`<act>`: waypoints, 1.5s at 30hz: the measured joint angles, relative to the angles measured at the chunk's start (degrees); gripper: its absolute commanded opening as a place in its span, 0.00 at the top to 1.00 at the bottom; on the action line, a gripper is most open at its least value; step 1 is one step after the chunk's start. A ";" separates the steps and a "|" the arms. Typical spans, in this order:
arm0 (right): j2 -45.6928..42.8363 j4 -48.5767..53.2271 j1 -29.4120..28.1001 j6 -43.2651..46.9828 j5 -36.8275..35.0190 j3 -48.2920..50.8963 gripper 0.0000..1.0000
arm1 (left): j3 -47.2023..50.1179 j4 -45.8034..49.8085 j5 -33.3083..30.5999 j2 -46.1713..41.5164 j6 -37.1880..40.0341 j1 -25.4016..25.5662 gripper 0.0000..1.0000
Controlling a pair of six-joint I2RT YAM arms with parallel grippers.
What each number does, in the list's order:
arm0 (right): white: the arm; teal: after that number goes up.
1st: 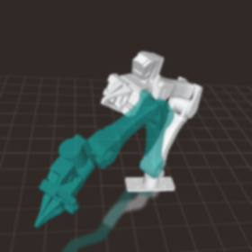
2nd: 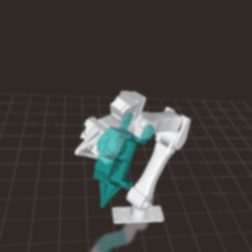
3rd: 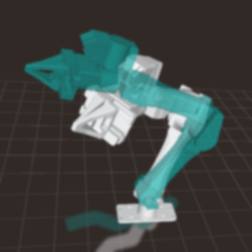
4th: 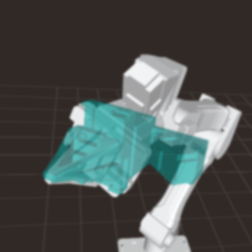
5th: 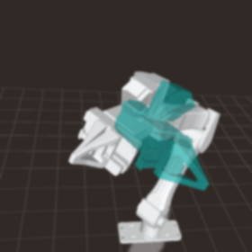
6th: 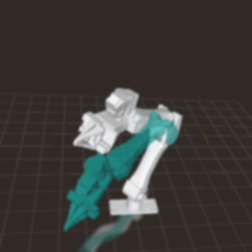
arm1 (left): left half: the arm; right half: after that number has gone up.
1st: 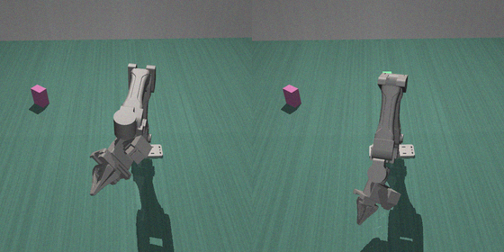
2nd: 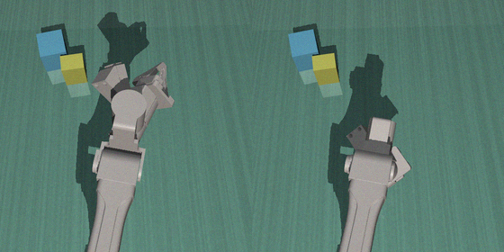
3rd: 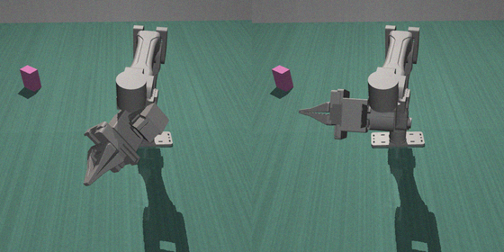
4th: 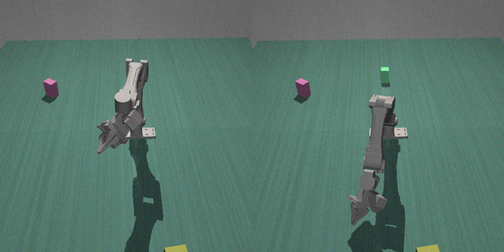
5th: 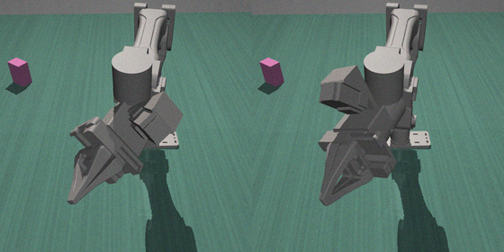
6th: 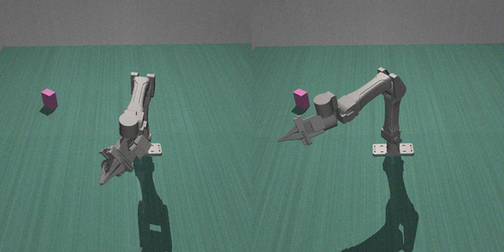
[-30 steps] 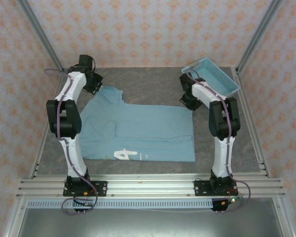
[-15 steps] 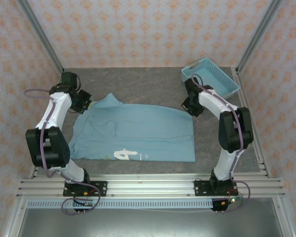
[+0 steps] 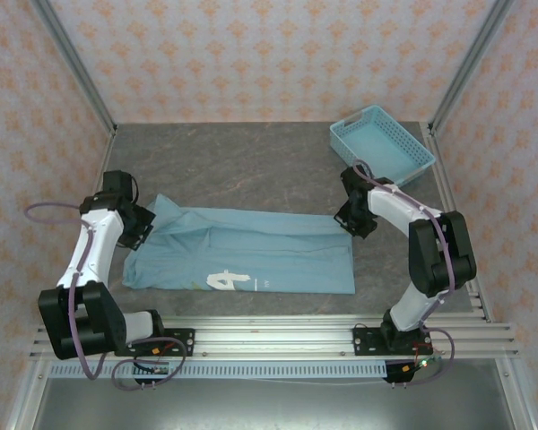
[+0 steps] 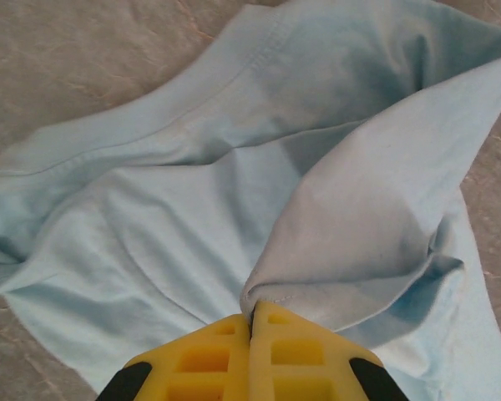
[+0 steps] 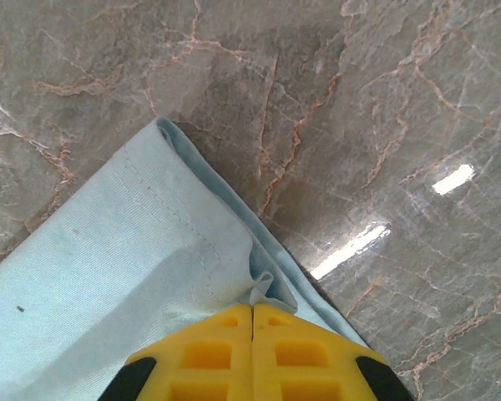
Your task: Fold and stack the t-shirts
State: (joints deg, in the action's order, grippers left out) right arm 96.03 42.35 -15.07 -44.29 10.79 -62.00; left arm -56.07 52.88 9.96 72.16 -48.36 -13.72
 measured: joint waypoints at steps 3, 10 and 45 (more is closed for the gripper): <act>-0.04 0.20 0.00 0.68 -0.02 -0.09 1.00 | -0.04 1.11 -1.57 -1.60 -1.09 0.00 1.00; -1.42 2.62 0.00 2.32 0.17 -1.86 1.00 | -1.73 5.84 -4.57 -5.99 -4.68 0.15 1.00; -10.82 13.16 -1.03 2.25 6.01 4.66 1.00 | 5.57 8.02 -10.10 -15.19 -10.91 4.28 1.00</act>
State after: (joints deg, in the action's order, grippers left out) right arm 85.21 55.51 -16.10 -42.04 16.80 -57.34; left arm -50.50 60.90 -0.14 56.97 -59.27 -9.43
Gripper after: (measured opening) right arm 0.042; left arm 0.041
